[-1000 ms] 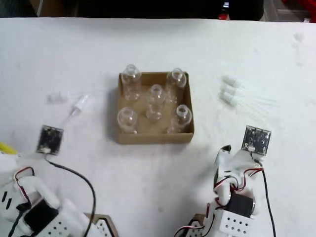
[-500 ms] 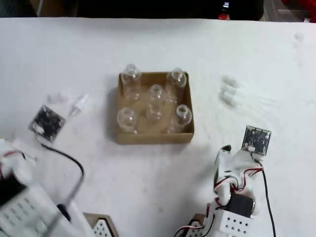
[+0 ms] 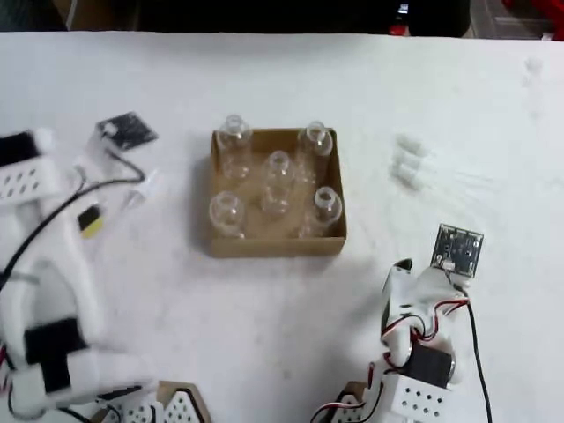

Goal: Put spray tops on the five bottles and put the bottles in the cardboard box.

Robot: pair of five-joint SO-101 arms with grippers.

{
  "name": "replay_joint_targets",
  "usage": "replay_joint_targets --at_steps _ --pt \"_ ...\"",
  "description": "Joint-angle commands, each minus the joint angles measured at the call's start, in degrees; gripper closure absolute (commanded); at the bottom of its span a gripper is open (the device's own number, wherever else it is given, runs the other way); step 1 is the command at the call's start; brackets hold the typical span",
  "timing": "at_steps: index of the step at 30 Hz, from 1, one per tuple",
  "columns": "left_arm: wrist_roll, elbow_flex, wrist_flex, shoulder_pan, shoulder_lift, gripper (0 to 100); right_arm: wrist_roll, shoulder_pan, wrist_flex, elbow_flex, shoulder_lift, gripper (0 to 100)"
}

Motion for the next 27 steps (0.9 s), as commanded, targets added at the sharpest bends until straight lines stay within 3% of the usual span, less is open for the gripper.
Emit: replay_joint_targets --at_steps 1,10,18,27 --pt "6.95 -10.55 0.70 6.11 9.01 87 -0.09 -0.40 0.40 0.44 -0.22 81.3" --pt "11.43 -23.65 -3.78 14.46 20.00 85 -0.09 -0.31 0.40 0.44 -0.22 81.4" --pt "16.18 -24.44 -11.69 14.55 30.55 85 -0.09 -0.31 0.40 0.44 -0.22 81.4" --pt "19.78 -24.44 -18.73 13.67 32.31 85 -0.09 -0.31 0.40 0.44 -0.22 81.3"
